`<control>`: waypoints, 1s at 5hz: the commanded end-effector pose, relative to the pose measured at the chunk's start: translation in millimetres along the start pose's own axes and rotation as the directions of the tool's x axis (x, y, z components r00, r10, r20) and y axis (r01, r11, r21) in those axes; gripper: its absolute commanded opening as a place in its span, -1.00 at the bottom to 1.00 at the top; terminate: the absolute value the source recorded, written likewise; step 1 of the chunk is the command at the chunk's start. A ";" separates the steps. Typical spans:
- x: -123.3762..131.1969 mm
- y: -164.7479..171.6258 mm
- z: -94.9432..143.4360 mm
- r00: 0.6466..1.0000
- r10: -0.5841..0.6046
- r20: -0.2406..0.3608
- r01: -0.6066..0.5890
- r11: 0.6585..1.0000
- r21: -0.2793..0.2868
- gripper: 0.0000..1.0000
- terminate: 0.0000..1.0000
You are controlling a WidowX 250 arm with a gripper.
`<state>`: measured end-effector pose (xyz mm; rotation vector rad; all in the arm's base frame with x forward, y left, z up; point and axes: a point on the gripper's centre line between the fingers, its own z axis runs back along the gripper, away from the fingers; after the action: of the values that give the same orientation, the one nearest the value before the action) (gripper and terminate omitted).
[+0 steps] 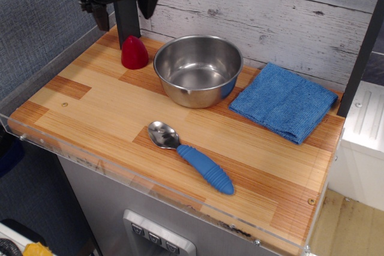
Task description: Move the spoon top left table under pepper
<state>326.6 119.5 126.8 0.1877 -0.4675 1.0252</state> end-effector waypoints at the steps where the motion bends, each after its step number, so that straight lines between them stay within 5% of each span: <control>1: -44.2 -0.4 32.7 0.993 0.080 -0.084 -0.084 0.995 -0.056 1.00 -1.00; 5: -156.9 -11.9 1.2 0.970 -0.117 -0.214 0.094 0.989 -0.113 1.00 -1.00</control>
<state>266.6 -7.4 43.6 0.0209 -0.2689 0.9091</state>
